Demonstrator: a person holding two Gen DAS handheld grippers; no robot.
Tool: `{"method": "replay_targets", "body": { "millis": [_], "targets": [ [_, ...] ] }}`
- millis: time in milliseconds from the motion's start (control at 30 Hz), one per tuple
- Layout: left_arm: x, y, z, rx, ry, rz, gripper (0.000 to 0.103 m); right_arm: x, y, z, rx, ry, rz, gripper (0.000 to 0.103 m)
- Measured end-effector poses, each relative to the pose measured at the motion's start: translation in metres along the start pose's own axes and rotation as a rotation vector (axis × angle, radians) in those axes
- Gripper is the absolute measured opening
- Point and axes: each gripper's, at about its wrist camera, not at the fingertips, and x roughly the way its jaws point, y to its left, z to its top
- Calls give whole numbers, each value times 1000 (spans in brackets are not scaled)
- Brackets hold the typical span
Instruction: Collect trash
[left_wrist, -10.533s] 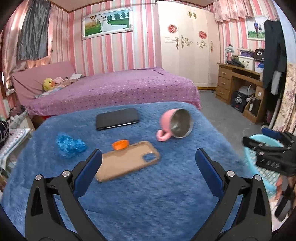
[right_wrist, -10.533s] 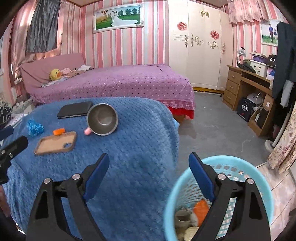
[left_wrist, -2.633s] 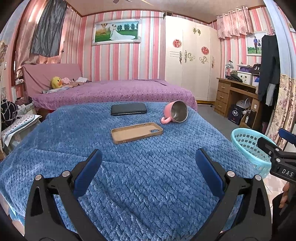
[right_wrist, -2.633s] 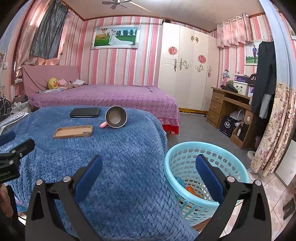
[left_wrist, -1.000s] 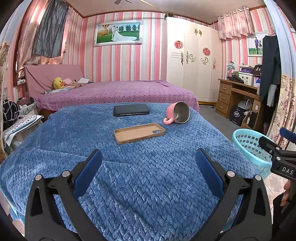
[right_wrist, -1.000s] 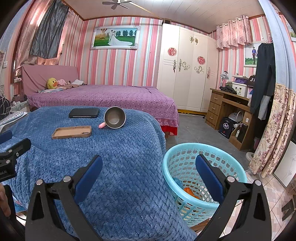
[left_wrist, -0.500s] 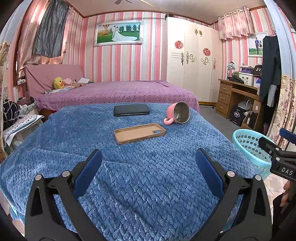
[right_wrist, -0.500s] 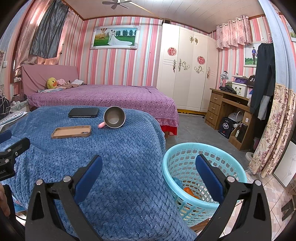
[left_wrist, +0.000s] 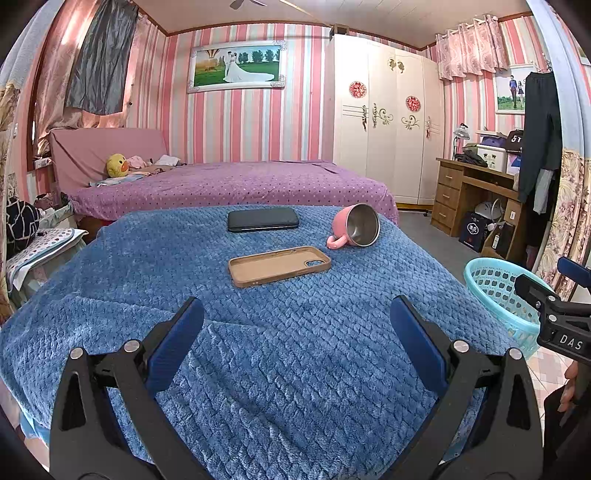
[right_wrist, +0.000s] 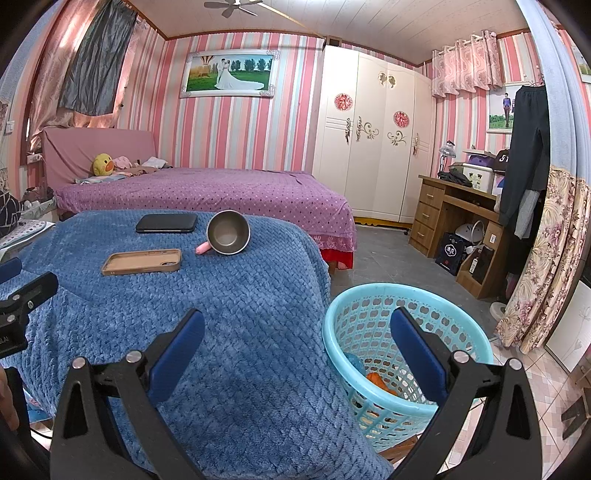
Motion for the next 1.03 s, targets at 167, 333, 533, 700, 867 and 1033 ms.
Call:
{"method": "replay_targets", "body": {
  "millis": [167, 333, 533, 700, 867, 1033],
  "targets": [
    [0, 0, 0, 0, -1, 0, 98, 0, -1, -1, 0, 2, -1, 98],
    [0, 0, 1, 0, -2, 2, 98, 0, -1, -1, -1, 2, -1, 98],
    [0, 0, 1, 1, -1, 1, 98, 0, -1, 0, -1, 3, -1, 98],
    [0, 0, 1, 0, -1, 2, 98, 0, -1, -1, -1, 4, -2, 98],
    [0, 1, 1, -7, 7, -1, 98, 0, -2, -1, 0, 5, -1, 98],
    [-1, 1, 2, -6, 10, -2, 98, 0, -2, -1, -2, 5, -2, 98]
  ]
}}
